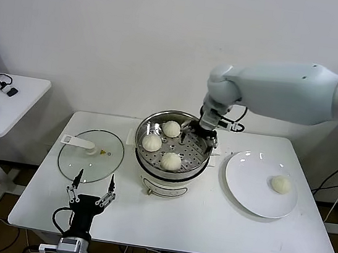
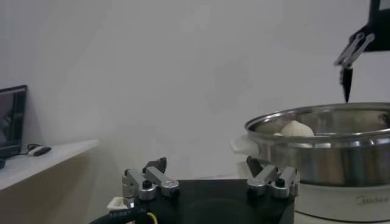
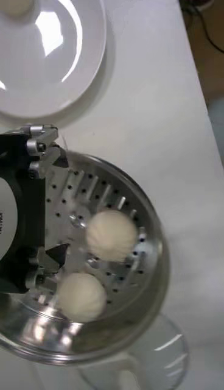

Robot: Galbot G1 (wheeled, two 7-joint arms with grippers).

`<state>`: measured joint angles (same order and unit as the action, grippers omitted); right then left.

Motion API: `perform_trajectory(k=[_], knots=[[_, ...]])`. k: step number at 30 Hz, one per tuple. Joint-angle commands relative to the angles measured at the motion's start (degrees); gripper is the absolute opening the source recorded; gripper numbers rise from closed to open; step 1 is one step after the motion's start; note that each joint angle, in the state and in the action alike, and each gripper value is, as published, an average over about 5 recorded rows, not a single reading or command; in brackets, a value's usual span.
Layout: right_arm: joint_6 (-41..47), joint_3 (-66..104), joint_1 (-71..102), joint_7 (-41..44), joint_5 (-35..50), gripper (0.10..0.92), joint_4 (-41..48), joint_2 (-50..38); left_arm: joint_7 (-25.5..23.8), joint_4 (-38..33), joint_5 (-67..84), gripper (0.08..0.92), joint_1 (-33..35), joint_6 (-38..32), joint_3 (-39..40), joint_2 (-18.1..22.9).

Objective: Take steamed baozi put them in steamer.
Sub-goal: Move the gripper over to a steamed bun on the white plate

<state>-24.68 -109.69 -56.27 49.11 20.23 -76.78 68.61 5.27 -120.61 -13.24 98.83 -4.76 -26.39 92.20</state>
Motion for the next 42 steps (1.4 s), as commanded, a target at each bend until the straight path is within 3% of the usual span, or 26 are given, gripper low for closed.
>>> perform_trajectory(k=[1, 6, 25, 42], knots=[[19.36, -12.24, -10.54, 6.18, 18.58, 0.823, -6.69, -10.48, -0.05, -0.16, -0.35, 0.823, 0.37, -0.07, 0.28, 2.8], [23.63, -14.16, -9.38, 8.3, 21.25, 0.823, -5.89, -14.57, -0.04, -0.54, -0.23, 0.823, 0.95, -0.24, 0.24, 2.8], [15.75, 2.15, 15.85, 14.86, 1.05, 0.823, 23.14, -21.62, 0.16, -0.34, -0.92, 0.823, 1.71, -0.52, -0.61, 2.8], [11.6, 26.25, 37.6, 15.32, -11.05, 0.823, 45.74, -19.61, 0.21, 1.28, -2.21, 0.823, 2.18, -0.65, -1.0, 2.8]])
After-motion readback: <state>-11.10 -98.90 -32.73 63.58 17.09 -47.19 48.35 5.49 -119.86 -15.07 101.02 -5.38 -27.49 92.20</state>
